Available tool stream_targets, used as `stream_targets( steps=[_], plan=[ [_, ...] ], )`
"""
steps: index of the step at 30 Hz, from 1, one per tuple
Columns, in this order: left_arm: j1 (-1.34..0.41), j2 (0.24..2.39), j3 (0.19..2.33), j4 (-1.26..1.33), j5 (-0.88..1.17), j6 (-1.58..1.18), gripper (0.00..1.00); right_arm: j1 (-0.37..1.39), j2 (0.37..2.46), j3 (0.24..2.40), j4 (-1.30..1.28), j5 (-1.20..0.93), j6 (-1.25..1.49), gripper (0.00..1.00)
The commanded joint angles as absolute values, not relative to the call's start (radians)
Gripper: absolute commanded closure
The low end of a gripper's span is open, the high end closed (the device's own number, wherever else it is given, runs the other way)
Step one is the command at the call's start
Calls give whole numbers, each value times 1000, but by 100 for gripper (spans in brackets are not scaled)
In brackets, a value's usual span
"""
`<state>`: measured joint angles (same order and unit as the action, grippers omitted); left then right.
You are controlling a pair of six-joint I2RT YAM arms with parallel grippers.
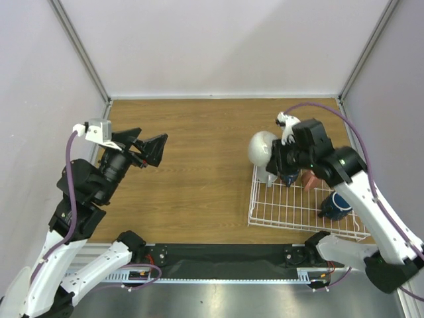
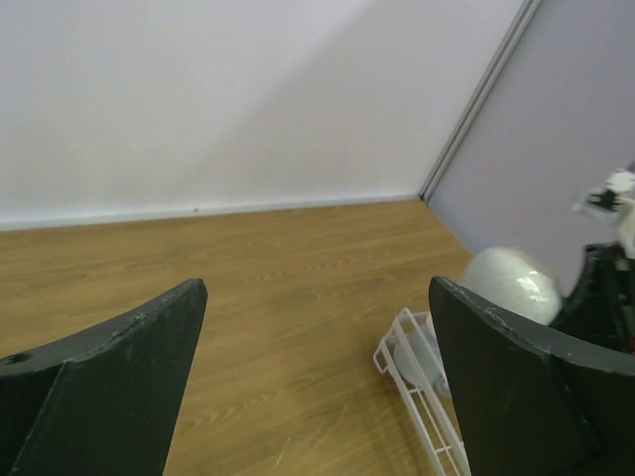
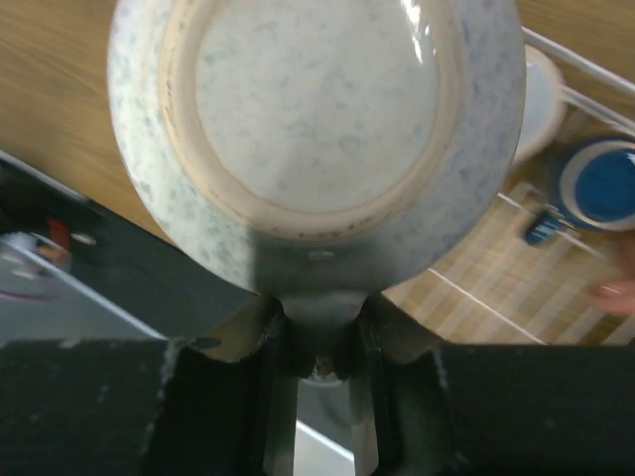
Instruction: Load the cups into the dish rack
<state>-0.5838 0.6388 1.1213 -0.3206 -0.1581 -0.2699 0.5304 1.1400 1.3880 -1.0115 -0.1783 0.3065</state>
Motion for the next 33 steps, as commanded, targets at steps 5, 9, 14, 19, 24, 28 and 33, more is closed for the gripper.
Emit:
stream_targets(
  steps=[5, 9, 14, 19, 24, 28, 33],
  plan=[
    [-578, 592, 1072, -336, -169, -284, 0, 566, 859, 1287, -943, 106, -106, 100],
    [-577, 600, 1069, -348, -152, -284, 0, 564, 828, 1227, -1003, 23, -291, 100],
    [-578, 603, 1075, -348, -114, -285, 0, 557, 792, 1166, -969, -135, -472, 100],
    [-577, 615, 1100, -382, -112, -290, 0, 465, 816, 1100, -1017, -311, -616, 100],
    [-577, 600, 1103, -388, -113, -290, 0, 284, 847, 993, -1089, -526, -789, 100],
    [-578, 589, 1092, -403, -133, -298, 0, 189, 893, 959, -1086, -589, -847, 100],
    [-577, 574, 1086, -416, -152, -293, 0, 189, 933, 901, -1045, -523, -914, 100]
  ],
)
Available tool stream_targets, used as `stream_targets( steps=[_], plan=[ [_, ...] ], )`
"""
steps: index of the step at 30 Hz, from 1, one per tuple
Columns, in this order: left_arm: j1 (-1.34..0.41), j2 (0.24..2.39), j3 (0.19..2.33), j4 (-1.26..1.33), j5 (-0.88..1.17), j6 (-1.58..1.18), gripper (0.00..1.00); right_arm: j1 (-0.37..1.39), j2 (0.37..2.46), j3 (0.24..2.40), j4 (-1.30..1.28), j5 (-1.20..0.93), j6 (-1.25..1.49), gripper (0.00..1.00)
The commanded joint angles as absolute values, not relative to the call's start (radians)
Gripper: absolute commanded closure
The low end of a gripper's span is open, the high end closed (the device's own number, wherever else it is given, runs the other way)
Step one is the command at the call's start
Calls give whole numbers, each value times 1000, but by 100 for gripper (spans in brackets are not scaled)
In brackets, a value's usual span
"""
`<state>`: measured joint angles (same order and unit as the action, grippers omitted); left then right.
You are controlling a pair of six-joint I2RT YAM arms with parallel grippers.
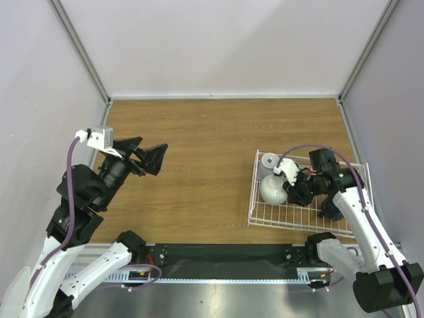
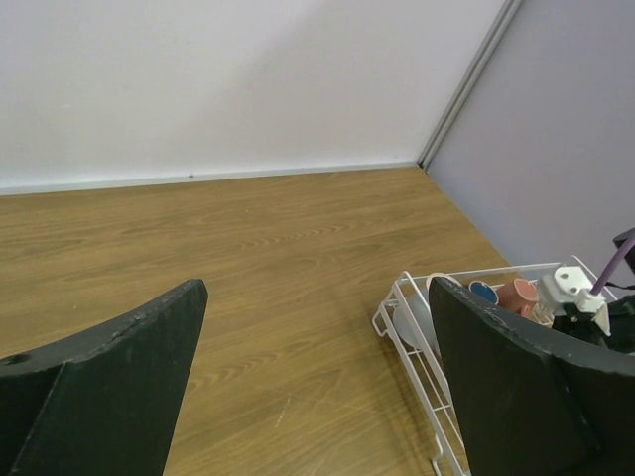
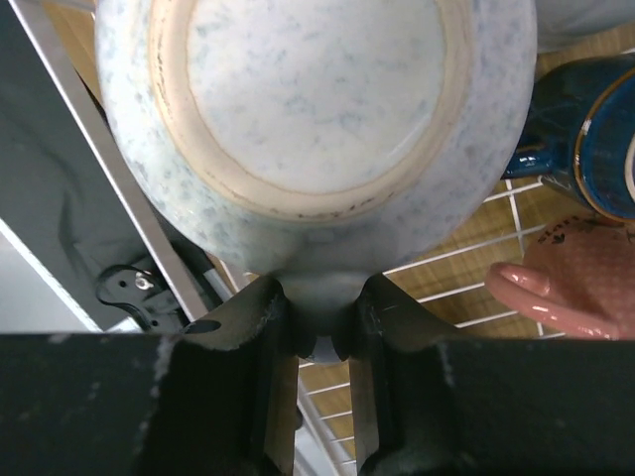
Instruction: Load the cups into the dish rack
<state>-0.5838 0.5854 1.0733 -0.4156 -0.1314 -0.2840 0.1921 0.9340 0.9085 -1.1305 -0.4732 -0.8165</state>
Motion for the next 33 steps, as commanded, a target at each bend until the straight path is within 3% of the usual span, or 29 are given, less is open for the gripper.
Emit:
stream_targets(
  steps=[1, 13, 33],
  plan=[
    [-578, 571, 1088, -417, -152, -290, 0, 186, 934, 894, -1031, -522, -923, 100],
    [-578, 542, 1065, -451, -190, -311, 0, 183, 920, 738, -899, -528, -916, 100],
    [-578, 532, 1089, -471, -215, -331, 0, 212, 974, 672, -775, -520, -894, 100]
  ],
)
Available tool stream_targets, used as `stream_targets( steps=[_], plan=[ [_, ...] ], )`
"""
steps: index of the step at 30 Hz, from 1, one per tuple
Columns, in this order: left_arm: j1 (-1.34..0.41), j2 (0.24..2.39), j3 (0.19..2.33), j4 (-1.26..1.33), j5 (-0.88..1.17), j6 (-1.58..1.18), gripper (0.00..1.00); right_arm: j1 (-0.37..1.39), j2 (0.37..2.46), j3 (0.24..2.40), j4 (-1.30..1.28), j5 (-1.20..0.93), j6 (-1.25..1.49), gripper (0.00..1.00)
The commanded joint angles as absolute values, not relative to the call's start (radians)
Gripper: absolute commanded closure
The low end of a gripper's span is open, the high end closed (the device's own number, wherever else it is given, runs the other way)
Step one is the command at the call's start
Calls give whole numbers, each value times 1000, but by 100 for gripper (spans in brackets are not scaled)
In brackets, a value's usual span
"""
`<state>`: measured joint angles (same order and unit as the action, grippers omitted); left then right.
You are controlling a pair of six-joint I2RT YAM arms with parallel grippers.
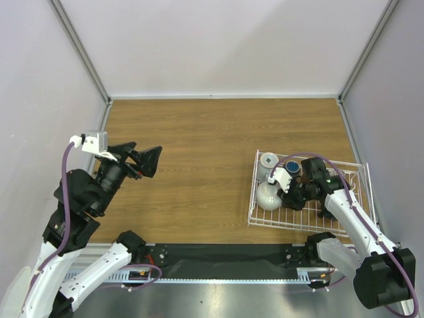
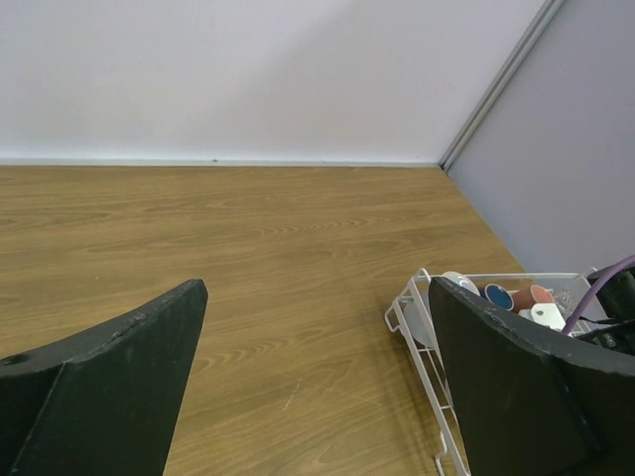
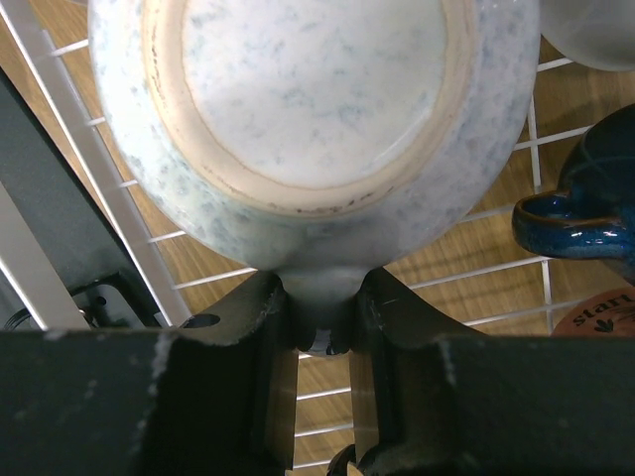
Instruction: Load the cups into the dish rack
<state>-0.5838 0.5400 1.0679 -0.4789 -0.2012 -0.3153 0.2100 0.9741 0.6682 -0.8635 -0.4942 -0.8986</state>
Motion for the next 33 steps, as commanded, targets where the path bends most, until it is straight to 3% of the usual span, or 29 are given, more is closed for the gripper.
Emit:
stream_targets(
  steps=[1, 3, 8, 11, 33],
  plan=[
    [-577, 531, 1088, -472, -215, -330, 0, 212, 971, 672, -776, -522, -896, 100],
    [-578, 528, 1086, -474, -221, -331, 0, 212, 970, 670, -776, -522, -893, 98],
    [-578, 519, 1078, -476, -227, -330, 0, 213, 965, 670, -785, -520, -894, 76],
    [-578, 520, 1078, -482, -233, -330, 0, 216, 968, 661, -787, -520, -899, 69],
    [-578, 531, 1071, -486, -209, -364, 0, 242, 927, 676, -844, -459, -902, 34]
  ],
)
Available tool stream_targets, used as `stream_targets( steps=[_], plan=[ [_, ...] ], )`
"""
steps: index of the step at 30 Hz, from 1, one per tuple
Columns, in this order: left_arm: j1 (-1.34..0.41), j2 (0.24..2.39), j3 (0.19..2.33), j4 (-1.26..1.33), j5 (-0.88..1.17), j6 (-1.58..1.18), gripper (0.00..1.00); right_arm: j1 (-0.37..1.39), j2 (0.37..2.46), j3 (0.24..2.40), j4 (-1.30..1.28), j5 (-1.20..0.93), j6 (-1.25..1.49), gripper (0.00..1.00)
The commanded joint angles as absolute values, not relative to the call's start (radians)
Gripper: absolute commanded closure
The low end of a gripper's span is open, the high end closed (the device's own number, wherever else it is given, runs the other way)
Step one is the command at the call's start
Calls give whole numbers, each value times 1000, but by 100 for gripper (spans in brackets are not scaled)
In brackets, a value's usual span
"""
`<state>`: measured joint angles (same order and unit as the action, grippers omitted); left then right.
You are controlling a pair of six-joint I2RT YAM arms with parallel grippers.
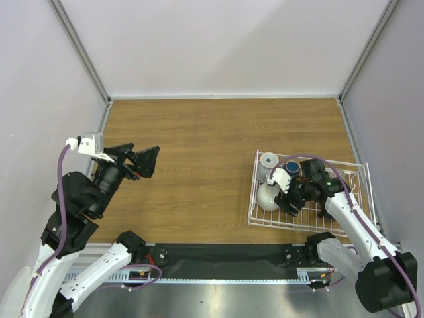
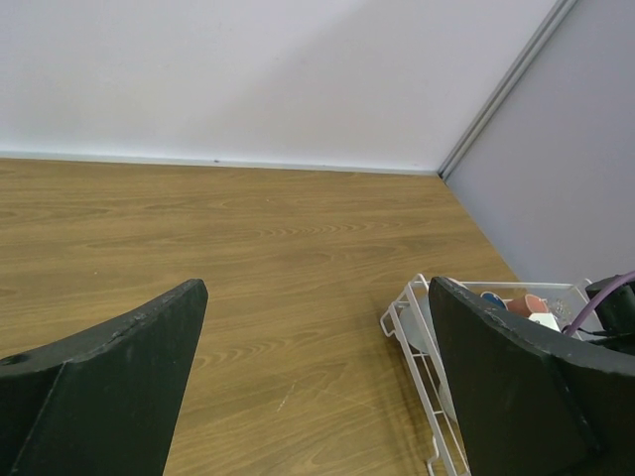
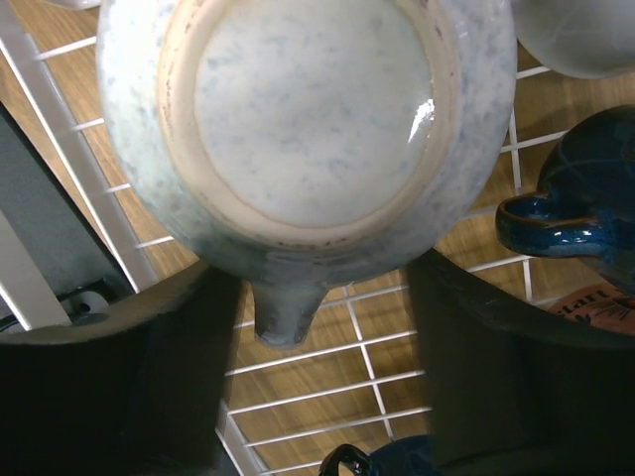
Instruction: Load the cups into the dish rack
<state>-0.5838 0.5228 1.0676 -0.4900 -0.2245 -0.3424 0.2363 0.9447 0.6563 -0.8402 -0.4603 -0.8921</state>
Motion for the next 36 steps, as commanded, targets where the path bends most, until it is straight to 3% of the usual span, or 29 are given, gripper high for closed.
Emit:
stream_targets(
  steps=[1, 4, 19, 27, 36],
  plan=[
    [-578, 534, 1072, -486, -207, -365, 0, 242, 925, 675, -842, -454, -903, 24],
    [-577, 546, 1080, -486, -196, -365, 0, 242, 917, 678, -844, -443, -897, 1],
    [-577, 566, 1086, -492, -173, -371, 0, 242, 807, 733, -928, -359, -864, 0],
    [-578, 594, 1086, -495, -137, -377, 0, 239, 762, 894, -963, -307, -775, 0],
    [-577, 612, 1063, -497, -109, -437, 0, 250, 781, 1126, -852, -429, -422, 1]
  ],
)
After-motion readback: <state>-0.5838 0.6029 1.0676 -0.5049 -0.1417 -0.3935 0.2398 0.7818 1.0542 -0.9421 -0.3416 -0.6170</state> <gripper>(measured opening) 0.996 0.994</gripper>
